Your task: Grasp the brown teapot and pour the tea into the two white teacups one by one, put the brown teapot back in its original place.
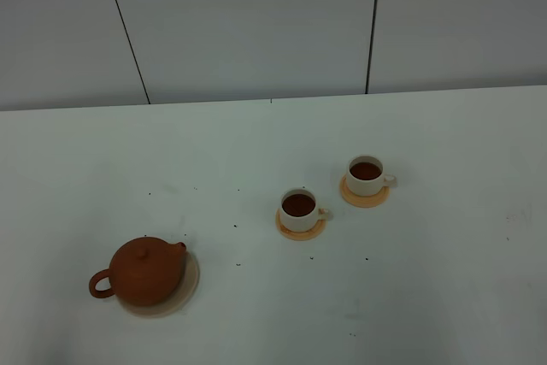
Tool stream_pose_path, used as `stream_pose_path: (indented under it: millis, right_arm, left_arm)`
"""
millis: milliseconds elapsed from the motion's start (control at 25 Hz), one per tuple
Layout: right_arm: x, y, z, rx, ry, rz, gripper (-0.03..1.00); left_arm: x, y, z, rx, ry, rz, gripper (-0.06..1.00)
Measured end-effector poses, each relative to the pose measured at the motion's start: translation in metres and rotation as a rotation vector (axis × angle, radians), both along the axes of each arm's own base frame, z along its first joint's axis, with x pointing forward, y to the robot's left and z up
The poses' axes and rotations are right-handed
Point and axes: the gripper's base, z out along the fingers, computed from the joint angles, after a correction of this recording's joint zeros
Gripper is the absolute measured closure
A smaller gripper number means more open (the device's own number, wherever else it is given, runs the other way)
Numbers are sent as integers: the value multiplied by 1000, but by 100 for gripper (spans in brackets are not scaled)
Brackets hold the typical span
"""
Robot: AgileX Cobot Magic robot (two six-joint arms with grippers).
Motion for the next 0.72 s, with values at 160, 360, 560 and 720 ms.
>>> stream_pose_path:
  millis: [160, 360, 560, 720]
  right_arm:
    - [0, 0, 0, 0, 0, 0, 73]
    - [0, 0, 0, 0, 0, 0, 73]
    - [0, 0, 0, 0, 0, 0, 73]
    - [0, 0, 0, 0, 0, 0, 73]
  left_arm:
    - [-36, 2, -26, -37, -35, 61, 93]
    - [-72, 1, -47, -56, -1, 78, 93]
    - [-77, -3, -53, -86, -3, 55, 93]
    - [-71, -4, -65, -87, 45, 38, 93]
